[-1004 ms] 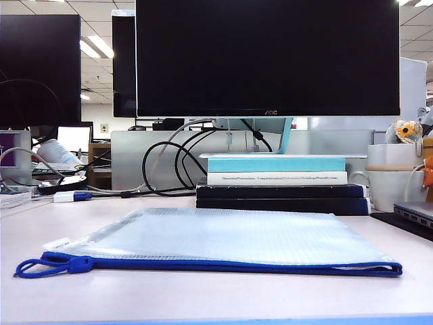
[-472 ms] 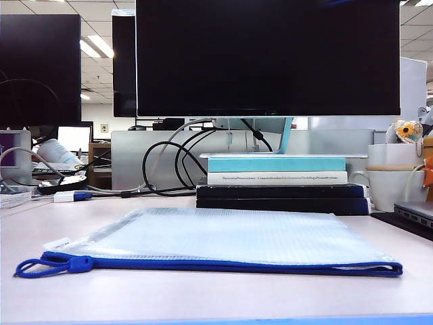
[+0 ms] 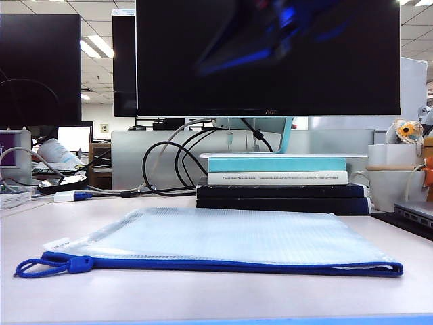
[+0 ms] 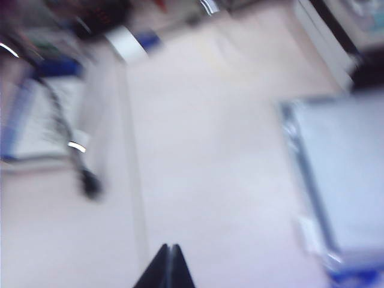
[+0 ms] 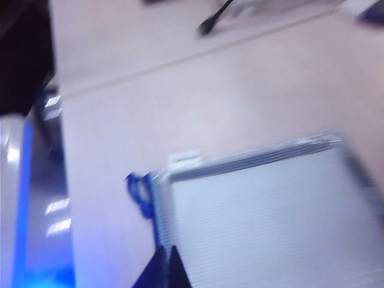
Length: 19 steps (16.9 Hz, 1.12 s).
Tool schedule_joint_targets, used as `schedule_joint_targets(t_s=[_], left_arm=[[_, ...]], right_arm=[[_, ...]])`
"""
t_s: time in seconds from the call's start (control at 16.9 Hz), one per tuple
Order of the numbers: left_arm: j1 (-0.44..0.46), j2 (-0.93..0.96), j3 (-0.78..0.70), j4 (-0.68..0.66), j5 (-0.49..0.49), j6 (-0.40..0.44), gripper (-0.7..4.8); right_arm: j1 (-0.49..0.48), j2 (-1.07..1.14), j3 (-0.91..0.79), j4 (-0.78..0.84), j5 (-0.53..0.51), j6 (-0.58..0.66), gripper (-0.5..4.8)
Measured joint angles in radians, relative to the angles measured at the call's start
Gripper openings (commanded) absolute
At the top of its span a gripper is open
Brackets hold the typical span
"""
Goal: Pick up the transparent plastic file bag with a blue zipper and close its zipper.
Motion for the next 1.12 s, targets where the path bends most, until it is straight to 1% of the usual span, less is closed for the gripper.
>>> schedule_joint_targets(t_s=[0.06, 0.12, 0.18, 0.24, 0.3, 0.41, 0.47, 0.53, 0.65, 0.77, 0.83, 1.12], left_arm=[[0.000, 0.033, 0.000, -0.011, 0.050, -0.002, -0.01], [-0.001, 0.051, 0.000, -0.011, 0.077, -0.003, 0.24], [-0.001, 0.076, 0.000, -0.011, 0.096, -0.004, 0.67], [-0.001, 0.094, 0.000, -0.010, 0.099, -0.006, 1.26], [-0.026, 0.118, 0.000, 0.005, 0.103, -0.007, 1.25], [-0.047, 0.130, 0.000, 0.021, 0.103, -0.007, 1.19], [-0.105, 0.130, 0.000, 0.051, 0.106, -0.004, 1.19], [-0.134, 0.130, 0.000, 0.079, 0.102, -0.003, 1.19], [-0.150, 0.138, 0.000, 0.087, 0.103, -0.003, 1.19], [-0.149, 0.145, 0.000, 0.087, 0.102, -0.003, 1.19], [-0.149, 0.146, 0.000, 0.087, 0.102, -0.003, 1.19], [-0.149, 0.146, 0.000, 0.087, 0.103, -0.003, 1.20]], right_arm=[[0.024, 0.050, 0.027, -0.032, 0.001, -0.045, 0.01], [0.036, 0.079, 0.036, -0.039, 0.009, -0.068, 0.20], [0.050, 0.112, 0.039, -0.044, 0.043, -0.114, 0.58], [0.058, 0.140, 0.042, -0.056, 0.084, -0.159, 0.83], [0.072, 0.229, 0.069, -0.078, 0.144, -0.219, 1.50], [0.096, 0.277, 0.080, -0.098, 0.148, -0.224, 1.49], [0.169, 0.297, 0.082, -0.084, 0.148, -0.241, 1.49], [0.228, 0.335, 0.085, -0.060, 0.166, -0.256, 1.49], [0.262, 0.422, 0.133, -0.053, 0.196, -0.277, 1.48], [0.287, 0.492, 0.199, -0.075, 0.203, -0.277, 1.46], [0.297, 0.521, 0.254, -0.092, 0.202, -0.278, 1.36], [0.296, 0.547, 0.262, -0.111, 0.202, -0.278, 1.35]])
